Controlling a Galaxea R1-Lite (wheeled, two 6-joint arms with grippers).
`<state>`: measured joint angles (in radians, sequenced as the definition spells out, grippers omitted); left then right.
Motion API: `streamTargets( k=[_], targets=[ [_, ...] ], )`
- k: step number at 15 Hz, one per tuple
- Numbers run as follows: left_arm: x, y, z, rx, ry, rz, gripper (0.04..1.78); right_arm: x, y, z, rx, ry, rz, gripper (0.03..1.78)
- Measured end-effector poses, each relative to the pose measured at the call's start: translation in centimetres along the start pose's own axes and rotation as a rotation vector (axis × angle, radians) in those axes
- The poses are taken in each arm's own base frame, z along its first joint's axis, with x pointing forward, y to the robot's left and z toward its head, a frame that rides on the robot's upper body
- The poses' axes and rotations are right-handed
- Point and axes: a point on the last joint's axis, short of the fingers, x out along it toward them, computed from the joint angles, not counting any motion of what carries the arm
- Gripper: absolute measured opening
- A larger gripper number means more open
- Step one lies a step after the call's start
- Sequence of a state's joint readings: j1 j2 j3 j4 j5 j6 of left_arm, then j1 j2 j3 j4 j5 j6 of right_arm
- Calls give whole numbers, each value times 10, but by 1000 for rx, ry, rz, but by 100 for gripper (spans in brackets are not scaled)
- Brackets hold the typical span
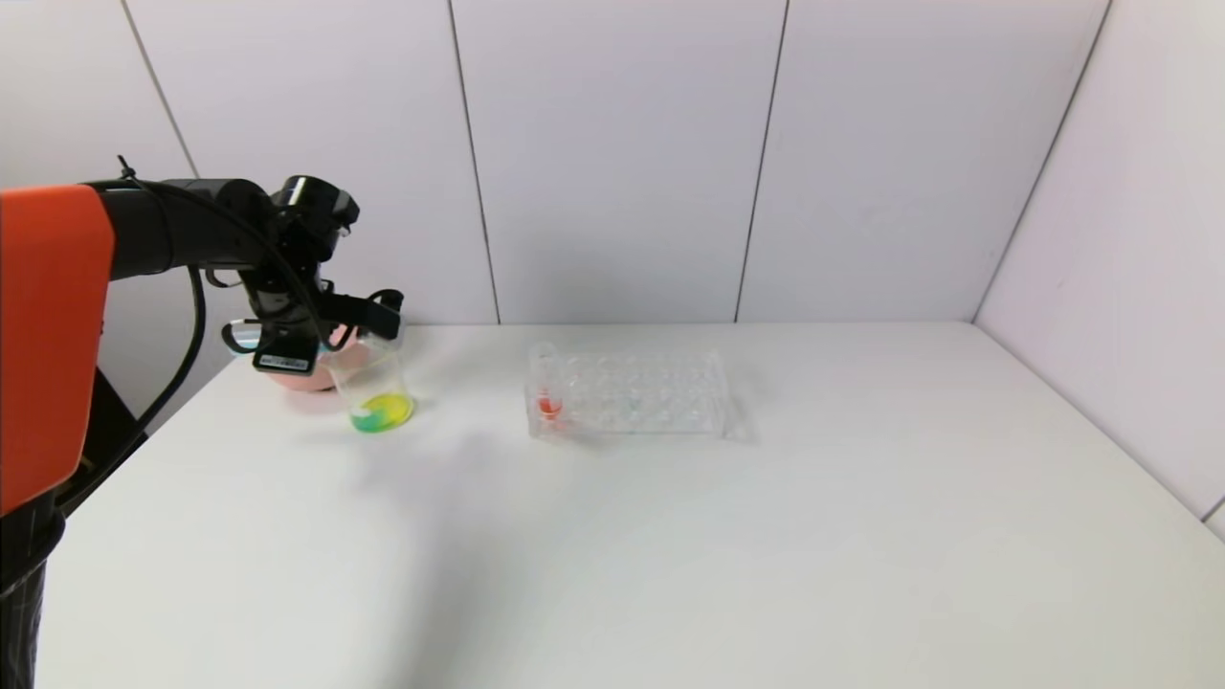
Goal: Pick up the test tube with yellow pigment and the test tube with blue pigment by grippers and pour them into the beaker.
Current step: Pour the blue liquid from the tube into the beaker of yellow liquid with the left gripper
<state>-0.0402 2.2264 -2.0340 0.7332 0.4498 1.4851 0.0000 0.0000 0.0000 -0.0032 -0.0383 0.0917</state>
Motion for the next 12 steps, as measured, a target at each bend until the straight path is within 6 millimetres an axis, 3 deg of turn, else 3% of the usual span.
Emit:
streamTargets(
  k=[12],
  targets=[
    [-3,3,6,34,36,42,53,0,0,0,0,0,0,171]
  ],
)
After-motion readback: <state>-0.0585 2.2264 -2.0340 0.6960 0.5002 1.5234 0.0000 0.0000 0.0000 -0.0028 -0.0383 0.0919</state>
